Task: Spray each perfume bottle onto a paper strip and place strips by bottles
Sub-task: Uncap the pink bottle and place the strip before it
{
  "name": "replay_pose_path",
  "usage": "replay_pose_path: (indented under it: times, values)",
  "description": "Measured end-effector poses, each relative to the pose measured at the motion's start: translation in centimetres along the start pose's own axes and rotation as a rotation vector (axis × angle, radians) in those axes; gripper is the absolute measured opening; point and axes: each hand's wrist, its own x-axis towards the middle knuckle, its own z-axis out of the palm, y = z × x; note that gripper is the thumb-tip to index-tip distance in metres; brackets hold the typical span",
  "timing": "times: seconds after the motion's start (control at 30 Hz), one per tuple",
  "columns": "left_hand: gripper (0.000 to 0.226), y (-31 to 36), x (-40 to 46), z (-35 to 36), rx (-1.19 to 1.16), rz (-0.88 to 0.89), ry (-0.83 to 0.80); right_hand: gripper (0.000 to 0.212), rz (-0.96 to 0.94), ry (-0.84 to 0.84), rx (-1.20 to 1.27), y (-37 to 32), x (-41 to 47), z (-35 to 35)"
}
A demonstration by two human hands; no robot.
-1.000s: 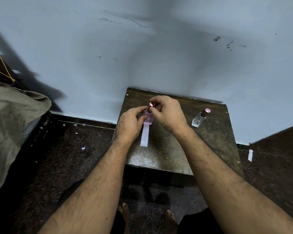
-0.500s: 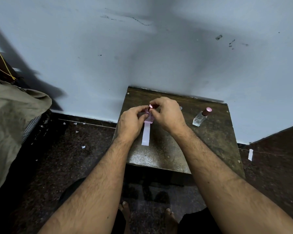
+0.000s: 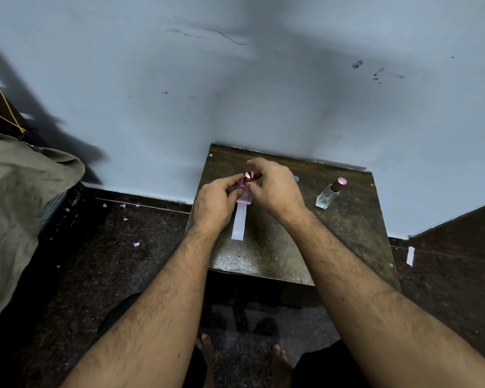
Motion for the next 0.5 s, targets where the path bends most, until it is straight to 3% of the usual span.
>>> replay_pose_path:
  times: [0.17,0.33,0.5]
  values:
    - [0.053,-0.5,-0.1,-0.8,0.006,-0.020,0.026,0.044,0.009,0.068,0.025,0.1,-0.6,-0.5]
    - [0.031,-1.4,-1.2,-3.2,0.037,-0.113,0.127,0.018,0.073,0.185,0.091,0.0,-2.5,-0.7]
    - [0.024,-2.5,-3.8,-4.8,0.077,-0.234,0.116,0.005,0.131,0.138,0.113,-0.5,-5.5,-0.1]
